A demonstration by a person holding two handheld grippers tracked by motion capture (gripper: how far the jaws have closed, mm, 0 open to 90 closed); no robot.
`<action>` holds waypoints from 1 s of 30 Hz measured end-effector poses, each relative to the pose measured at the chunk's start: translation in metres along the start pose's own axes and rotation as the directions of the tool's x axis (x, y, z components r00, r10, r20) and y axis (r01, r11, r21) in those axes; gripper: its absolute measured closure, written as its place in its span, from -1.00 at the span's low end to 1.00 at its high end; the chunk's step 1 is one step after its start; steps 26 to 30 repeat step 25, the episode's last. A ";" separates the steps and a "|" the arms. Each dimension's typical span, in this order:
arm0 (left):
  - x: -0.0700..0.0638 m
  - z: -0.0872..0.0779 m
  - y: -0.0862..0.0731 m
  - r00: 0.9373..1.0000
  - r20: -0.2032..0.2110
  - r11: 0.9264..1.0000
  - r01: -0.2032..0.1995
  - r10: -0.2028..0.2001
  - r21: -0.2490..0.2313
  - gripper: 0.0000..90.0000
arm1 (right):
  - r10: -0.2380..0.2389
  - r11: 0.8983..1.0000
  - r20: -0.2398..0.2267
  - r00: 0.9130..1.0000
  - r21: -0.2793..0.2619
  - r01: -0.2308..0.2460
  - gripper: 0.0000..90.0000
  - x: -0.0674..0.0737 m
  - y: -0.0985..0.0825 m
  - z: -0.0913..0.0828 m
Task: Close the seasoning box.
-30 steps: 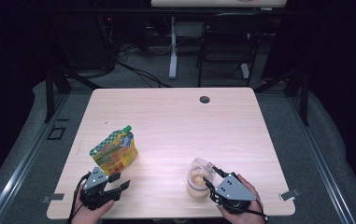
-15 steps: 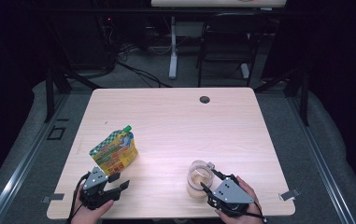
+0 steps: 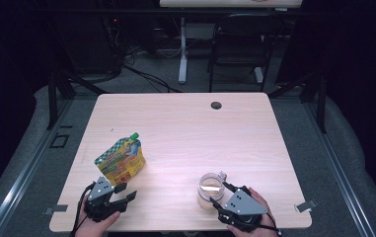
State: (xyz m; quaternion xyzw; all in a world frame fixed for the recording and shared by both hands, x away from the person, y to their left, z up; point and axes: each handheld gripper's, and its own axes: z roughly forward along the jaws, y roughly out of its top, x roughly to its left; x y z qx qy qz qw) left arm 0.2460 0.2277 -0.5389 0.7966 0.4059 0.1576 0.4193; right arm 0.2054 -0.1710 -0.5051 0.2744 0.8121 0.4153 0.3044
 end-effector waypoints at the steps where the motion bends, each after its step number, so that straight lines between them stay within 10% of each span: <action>1: 0.000 0.000 0.000 1.000 0.000 1.000 0.000 0.000 0.000 0.12 | 0.006 1.000 0.001 1.000 -0.002 -0.006 -0.09 -0.001 0.000 0.000; 15: 0.001 0.000 -0.001 1.000 -0.003 1.000 0.001 -0.001 0.001 0.12 | 0.160 0.986 0.023 0.987 -0.050 -0.159 -0.10 -0.030 -0.008 -0.013; 25: 0.002 0.000 -0.001 1.000 -0.006 1.000 -0.002 0.002 -0.003 0.11 | 0.298 0.954 0.119 0.947 -0.028 -0.297 -0.07 -0.060 -0.031 -0.013; 30: 0.002 0.000 -0.001 1.000 -0.006 1.000 -0.002 0.002 -0.003 0.11 | 0.298 0.954 0.119 0.947 -0.028 -0.297 -0.07 -0.060 -0.031 -0.013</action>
